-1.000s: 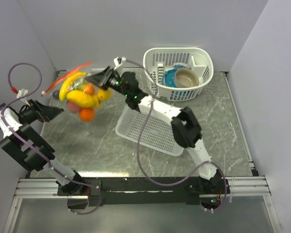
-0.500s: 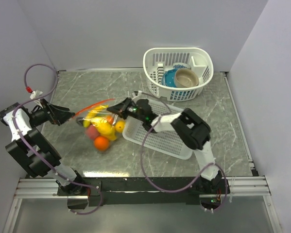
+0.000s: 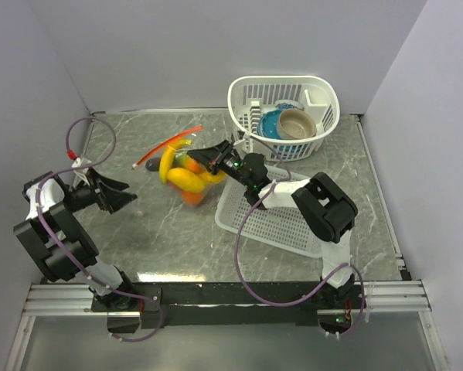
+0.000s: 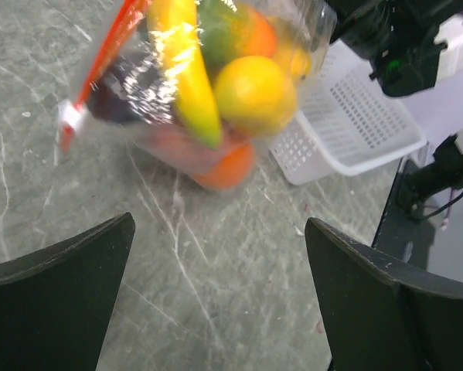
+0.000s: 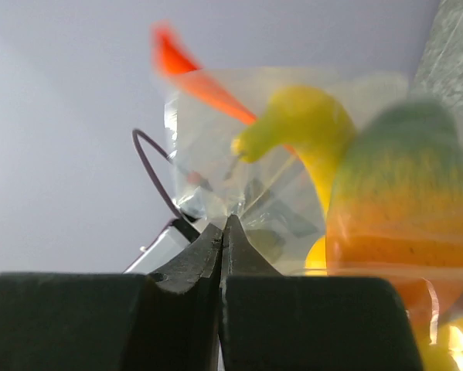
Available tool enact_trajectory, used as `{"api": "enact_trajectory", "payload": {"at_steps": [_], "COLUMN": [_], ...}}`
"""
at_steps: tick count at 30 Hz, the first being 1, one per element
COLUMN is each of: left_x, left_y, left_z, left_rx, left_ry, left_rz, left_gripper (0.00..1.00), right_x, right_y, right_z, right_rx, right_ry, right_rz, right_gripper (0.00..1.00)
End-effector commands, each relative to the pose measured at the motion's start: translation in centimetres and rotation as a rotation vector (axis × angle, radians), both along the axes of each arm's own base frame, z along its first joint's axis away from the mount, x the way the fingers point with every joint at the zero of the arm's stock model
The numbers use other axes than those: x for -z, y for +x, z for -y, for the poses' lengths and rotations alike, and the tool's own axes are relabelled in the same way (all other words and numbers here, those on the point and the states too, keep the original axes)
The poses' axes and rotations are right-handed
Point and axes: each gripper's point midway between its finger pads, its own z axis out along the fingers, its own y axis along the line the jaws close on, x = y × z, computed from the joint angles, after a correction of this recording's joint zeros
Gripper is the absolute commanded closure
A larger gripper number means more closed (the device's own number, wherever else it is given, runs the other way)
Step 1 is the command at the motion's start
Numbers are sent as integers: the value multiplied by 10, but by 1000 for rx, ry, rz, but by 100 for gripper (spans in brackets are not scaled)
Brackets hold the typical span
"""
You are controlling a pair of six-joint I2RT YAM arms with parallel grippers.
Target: Open the zip-top bag and remove the fake food
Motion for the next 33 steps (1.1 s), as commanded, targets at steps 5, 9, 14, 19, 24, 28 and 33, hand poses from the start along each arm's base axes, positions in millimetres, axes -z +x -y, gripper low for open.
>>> {"api": "enact_trajectory", "payload": {"at_steps": [5, 9, 14, 19, 24, 28, 33], "left_x": [-40, -48, -62, -71, -113, -151, -191], "left_y": [33, 40, 41, 46, 80, 103, 153], "left_z": [-6, -11, -10, -9, 1, 24, 30], "left_rx": [-38, -33, -24, -3, 109, 227, 300], "left_ry": [-87, -52, -33, -10, -18, -17, 149], "left_rz": [249, 301, 337, 375, 394, 420, 502], "left_gripper": [1, 1, 1, 1, 1, 1, 1], "right_x": [-92, -110, -113, -111, -129, -160, -197], "right_y": [-16, -25, -29, -33, -33, -27, -14], "right_z": [3, 2, -2, -5, 6, 23, 43], "right_rx": [-51, -72, -84, -109, -93, -57, 15], "right_ry": [203, 243, 245, 282, 320, 338, 314], "right_rz": [148, 151, 138, 114, 145, 215, 310], "right_gripper": [100, 100, 100, 100, 100, 100, 100]}}
